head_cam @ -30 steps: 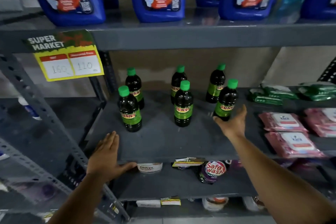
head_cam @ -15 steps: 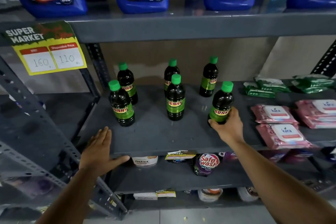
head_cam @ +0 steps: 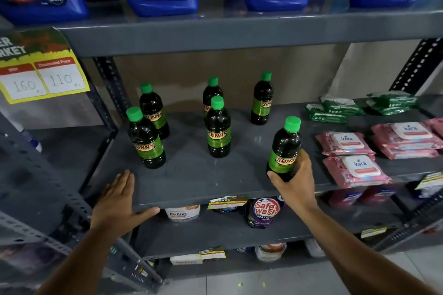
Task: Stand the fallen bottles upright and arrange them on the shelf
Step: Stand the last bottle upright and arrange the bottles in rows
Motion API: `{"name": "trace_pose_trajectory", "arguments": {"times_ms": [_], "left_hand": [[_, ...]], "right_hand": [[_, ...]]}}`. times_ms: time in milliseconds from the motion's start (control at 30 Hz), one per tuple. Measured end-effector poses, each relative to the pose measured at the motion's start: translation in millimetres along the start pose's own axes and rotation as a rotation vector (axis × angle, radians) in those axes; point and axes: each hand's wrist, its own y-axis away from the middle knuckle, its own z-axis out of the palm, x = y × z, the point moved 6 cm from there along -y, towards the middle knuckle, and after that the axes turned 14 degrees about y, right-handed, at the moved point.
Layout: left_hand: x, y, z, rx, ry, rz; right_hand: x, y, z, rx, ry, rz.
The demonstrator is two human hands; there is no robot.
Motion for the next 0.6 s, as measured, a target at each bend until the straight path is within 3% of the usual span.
{"name": "trace_pose_trajectory", "arguments": {"times_ms": [33, 100, 167, 200, 233, 400, 600], "left_hand": [[-1, 0, 1, -0.007, 0.0, -0.001], [-1, -1, 2, -0.011, -0.001, 0.002], [-2, -1, 1, 0.002, 0.009, 0.01], [-1, -1, 1, -0.001, 0.011, 0.013], [-1, -1, 1, -0.005, 0.007, 0.011], [0, -2, 1, -0.039, 0.004, -0.009], [4, 0, -3, -0.048, 0.05, -0.004]], "right_hand": [[-3, 9, -4, 0.088, 0.055, -0.058], [-27, 39, -3, 0.226, 0.211, -0.38], [-55, 69, 20, 0.175, 0.27, -0.749], [-67, 75, 34, 0.104, 0.275, -0.834], [-76, 71, 48, 0.028, 0.269, -0.817], [-110, 0, 93, -0.219, 0.139, -0.288], [-118, -60, 131, -0.429, -0.035, -0.042]]}}
